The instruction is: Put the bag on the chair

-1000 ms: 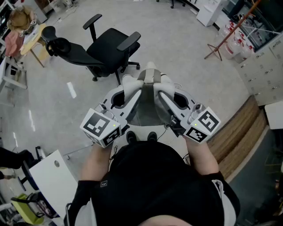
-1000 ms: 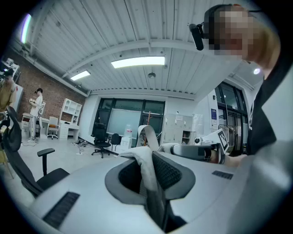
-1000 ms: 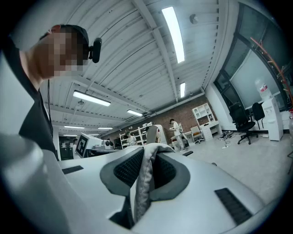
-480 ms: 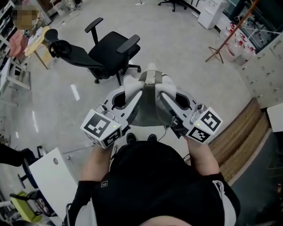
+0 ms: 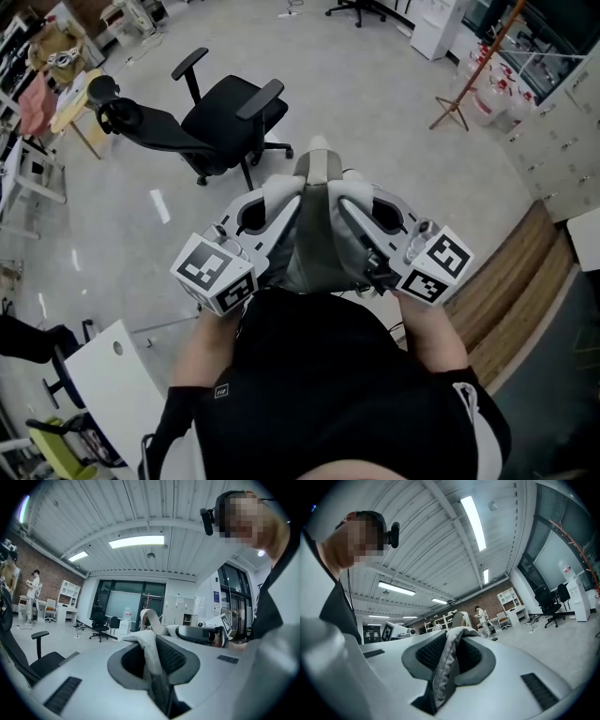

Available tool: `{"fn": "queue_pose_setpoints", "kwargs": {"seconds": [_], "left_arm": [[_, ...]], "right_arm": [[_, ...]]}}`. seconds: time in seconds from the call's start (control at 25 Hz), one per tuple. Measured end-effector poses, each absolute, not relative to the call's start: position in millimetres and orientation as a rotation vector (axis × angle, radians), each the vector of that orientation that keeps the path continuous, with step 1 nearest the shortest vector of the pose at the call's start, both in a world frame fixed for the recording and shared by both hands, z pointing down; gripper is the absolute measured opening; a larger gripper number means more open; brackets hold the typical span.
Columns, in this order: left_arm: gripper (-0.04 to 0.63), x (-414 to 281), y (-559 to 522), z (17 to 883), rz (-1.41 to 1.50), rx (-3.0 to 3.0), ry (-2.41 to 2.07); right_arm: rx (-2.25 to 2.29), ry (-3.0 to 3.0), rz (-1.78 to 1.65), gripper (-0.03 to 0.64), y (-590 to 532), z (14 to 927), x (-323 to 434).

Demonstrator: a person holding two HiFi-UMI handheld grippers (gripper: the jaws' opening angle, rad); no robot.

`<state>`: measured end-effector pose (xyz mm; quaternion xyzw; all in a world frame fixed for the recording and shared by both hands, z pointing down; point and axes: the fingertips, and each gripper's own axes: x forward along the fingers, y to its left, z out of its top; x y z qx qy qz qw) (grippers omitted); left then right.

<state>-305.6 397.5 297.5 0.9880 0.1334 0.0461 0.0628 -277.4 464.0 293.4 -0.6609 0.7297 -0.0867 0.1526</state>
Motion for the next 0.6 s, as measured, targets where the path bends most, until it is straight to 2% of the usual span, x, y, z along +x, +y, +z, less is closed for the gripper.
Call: {"fn": "queue_pose_setpoints", "kwargs": {"seconds": [0.32, 0.6], "left_arm": [[0.061, -271.8, 369.0, 306.0, 0.117, 2.953, 0.490], [0.062, -220.0, 301.4, 302.1, 0.101, 2.954, 0.564]], "right_arm": [[-1.971, 2.044, -0.253, 0.071, 436.3, 298.6, -245.7], [-2.014, 1.985, -0.264, 0.071, 370.8, 295.0, -195.6]]}}
